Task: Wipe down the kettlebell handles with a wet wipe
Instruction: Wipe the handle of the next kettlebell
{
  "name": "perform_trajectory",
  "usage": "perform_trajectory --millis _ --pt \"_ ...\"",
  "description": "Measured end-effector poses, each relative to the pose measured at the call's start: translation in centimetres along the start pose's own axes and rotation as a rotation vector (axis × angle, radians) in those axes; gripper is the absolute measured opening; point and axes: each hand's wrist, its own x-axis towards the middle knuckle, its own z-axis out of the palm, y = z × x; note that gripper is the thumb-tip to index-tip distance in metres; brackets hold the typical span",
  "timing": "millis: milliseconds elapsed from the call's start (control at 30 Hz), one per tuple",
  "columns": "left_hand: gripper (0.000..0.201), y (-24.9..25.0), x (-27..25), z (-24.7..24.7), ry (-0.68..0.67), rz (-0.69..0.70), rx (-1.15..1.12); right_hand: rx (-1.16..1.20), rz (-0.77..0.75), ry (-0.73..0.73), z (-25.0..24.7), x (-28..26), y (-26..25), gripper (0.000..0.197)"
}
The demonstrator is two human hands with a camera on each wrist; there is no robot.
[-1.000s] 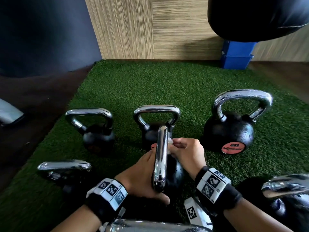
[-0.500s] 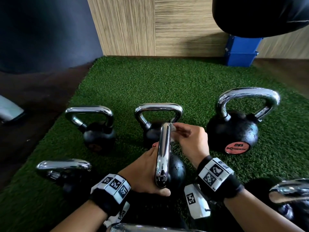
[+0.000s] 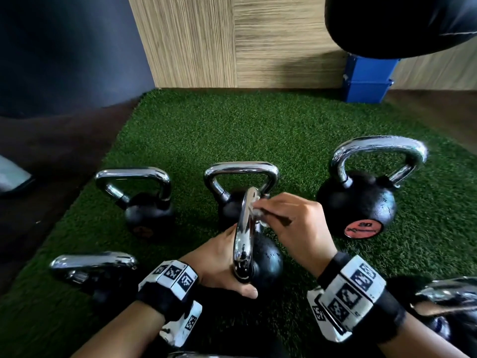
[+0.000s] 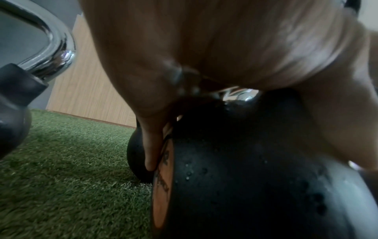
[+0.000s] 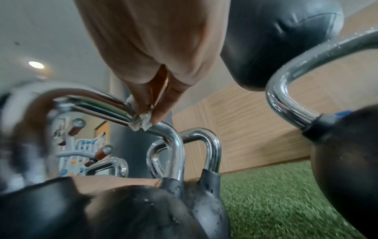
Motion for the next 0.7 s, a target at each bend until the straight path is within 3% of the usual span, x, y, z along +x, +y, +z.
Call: perform_trajectory --millis 100,200,267,367,533,633,700 --pt "0.109 -0.9 0.5 0.0 0.015 -0.012 -0.017 0.072 -0.034 -0.033 -0.3 -1.7 -1.3 0.020" --pt "0.094 -1.1 0.8 0.0 0.023 0.000 -0.016 0.292 0.232 -0.076 -0.8 -1.7 -1.5 0.019" --pt "0.095 -1.1 0.9 -0.1 0.018 0.018 -0.018 0.536 0.429 -0.128 -0.9 -1.5 -1.0 0.022" --pt "0.093 -1.2 1.1 -0.1 -0.006 0.008 -0.032 0.765 0.559 -0.253 -0.8 -2.0 -0.8 0.027" --pt "0.065 -1.6 1.1 0.1 -0.027 -0.074 0.019 0.794 0.598 -0.375 -0.5 -2.9 -0.7 0.026" --pt "0.044 -1.5 1.0 0.3 -0.055 -0.144 -0.005 0.679 0.593 -0.410 0.1 -3.6 -0.2 0.029" --pt "0.049 -1.3 0.8 0.4 -0.035 -0.177 -0.014 0.563 0.575 -0.421 0.6 -4.3 0.1 0.028"
